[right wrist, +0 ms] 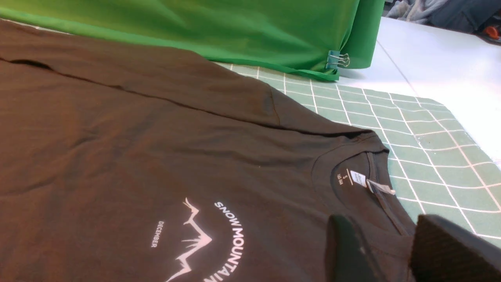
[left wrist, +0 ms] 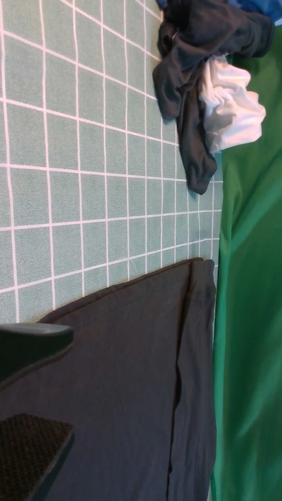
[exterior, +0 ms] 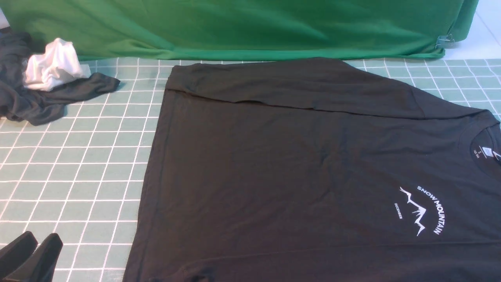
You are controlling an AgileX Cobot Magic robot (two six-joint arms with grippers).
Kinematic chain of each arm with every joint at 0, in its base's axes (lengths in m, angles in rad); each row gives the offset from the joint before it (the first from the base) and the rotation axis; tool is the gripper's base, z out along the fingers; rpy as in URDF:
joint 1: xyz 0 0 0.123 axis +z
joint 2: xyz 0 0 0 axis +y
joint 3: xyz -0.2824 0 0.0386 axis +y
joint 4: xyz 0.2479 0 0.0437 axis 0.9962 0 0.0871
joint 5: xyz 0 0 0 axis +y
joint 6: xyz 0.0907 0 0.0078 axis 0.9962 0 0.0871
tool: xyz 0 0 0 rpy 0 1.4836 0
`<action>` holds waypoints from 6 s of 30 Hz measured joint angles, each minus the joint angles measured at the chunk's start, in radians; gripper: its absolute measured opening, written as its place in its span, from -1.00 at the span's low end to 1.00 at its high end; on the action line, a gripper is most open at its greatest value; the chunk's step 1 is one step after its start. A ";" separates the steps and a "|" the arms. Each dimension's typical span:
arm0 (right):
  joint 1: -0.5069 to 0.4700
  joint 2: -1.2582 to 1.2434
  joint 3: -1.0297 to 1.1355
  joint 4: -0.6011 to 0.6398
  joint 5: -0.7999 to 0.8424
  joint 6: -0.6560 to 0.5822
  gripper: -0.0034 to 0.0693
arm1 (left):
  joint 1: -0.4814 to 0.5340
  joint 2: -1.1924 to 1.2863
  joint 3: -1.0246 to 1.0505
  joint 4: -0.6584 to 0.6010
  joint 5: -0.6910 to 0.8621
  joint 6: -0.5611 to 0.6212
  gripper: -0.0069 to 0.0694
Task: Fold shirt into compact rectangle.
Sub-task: 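Grasp the left edge of the dark T-shirt lying flat on the table, then fold the left side of the black T-shirt inward over its body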
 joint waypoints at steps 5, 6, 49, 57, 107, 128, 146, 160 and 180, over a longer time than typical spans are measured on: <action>0.000 0.000 0.000 0.000 0.000 0.000 -0.24 | 0.000 0.000 0.000 0.000 0.000 0.000 -0.19; 0.000 0.000 0.000 0.000 0.000 0.000 -0.24 | 0.000 0.000 0.000 0.000 0.000 0.000 -0.19; 0.000 0.000 0.000 0.000 0.000 0.000 -0.24 | 0.000 0.000 0.000 0.066 -0.003 0.000 -0.19; 0.000 0.000 0.000 0.000 -0.034 -0.028 -0.24 | 0.000 0.000 0.000 0.101 -0.019 0.015 -0.19; 0.000 0.705 -0.854 0.125 0.590 -0.082 -0.82 | 0.000 1.063 -0.707 -0.414 0.824 -0.018 -0.78; 0.000 0.774 -0.857 0.124 0.595 -0.104 -0.75 | -0.388 1.370 -0.620 -0.093 0.487 -0.299 0.36; 0.000 0.774 -0.857 0.123 0.594 -0.104 -0.69 | -0.388 1.435 -0.619 -0.140 0.410 -0.325 0.48; 0.000 0.774 -0.857 0.123 0.594 -0.104 -0.62 | -0.388 1.484 -0.619 -0.108 0.407 -0.315 0.42; 0.000 0.774 -0.857 0.123 0.594 -0.104 -0.53 | -0.388 1.369 -0.662 -0.105 0.439 -0.292 -0.78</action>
